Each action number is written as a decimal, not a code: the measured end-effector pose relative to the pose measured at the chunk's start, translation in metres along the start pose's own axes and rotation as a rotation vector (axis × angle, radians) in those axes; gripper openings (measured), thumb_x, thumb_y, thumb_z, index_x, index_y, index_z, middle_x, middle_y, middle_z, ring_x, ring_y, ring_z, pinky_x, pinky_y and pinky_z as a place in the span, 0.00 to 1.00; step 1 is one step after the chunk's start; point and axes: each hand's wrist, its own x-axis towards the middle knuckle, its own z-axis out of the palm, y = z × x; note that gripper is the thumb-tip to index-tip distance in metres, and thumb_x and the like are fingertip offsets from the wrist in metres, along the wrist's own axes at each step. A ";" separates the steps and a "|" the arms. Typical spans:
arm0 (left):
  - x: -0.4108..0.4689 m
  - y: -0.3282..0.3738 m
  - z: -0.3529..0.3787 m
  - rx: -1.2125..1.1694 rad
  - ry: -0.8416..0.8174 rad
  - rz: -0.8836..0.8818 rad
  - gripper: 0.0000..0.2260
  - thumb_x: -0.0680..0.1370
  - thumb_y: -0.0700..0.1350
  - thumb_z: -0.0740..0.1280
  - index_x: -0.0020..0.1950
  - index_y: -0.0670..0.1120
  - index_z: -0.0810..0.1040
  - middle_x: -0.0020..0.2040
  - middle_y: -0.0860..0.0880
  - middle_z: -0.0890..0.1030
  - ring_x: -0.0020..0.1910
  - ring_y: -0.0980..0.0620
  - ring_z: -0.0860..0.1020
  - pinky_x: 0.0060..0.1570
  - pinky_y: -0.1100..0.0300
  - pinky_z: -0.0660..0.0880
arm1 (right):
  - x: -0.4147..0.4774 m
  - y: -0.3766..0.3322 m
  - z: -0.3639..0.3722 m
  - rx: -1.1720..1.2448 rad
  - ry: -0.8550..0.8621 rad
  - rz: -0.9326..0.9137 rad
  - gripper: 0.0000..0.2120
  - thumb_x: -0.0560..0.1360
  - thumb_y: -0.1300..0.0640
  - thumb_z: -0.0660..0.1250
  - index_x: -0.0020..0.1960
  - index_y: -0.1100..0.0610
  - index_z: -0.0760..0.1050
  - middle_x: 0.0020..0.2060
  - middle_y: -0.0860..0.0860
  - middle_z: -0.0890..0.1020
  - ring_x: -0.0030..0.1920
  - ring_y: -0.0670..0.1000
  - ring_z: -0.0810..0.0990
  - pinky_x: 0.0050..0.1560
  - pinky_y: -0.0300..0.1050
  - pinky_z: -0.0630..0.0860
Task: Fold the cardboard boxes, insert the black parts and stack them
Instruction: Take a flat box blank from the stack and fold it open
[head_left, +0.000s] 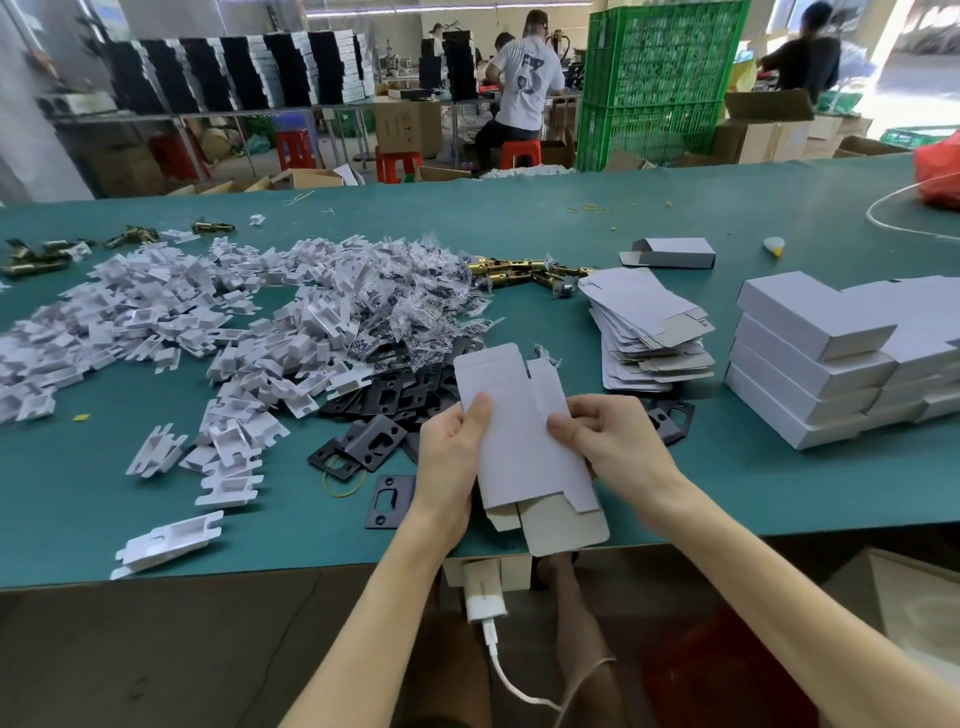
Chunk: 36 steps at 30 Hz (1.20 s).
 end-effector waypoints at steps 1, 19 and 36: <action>0.001 0.000 0.000 0.023 0.009 -0.001 0.12 0.85 0.47 0.65 0.58 0.39 0.83 0.53 0.41 0.87 0.50 0.43 0.86 0.50 0.45 0.83 | 0.000 0.004 0.001 0.025 0.015 0.016 0.05 0.80 0.58 0.69 0.52 0.57 0.84 0.43 0.52 0.88 0.47 0.53 0.87 0.51 0.55 0.82; 0.000 -0.001 0.002 0.152 -0.058 0.029 0.09 0.86 0.42 0.63 0.63 0.42 0.80 0.56 0.43 0.87 0.55 0.40 0.85 0.53 0.45 0.84 | 0.001 0.023 0.017 0.276 0.084 -0.066 0.12 0.78 0.62 0.72 0.60 0.54 0.78 0.49 0.54 0.87 0.48 0.54 0.87 0.51 0.55 0.84; -0.005 0.009 0.005 0.068 -0.158 0.067 0.13 0.84 0.47 0.67 0.69 0.55 0.80 0.63 0.49 0.85 0.60 0.46 0.84 0.55 0.51 0.83 | -0.002 0.028 0.021 0.339 0.088 -0.160 0.17 0.83 0.51 0.65 0.71 0.50 0.74 0.56 0.49 0.85 0.54 0.50 0.85 0.50 0.47 0.83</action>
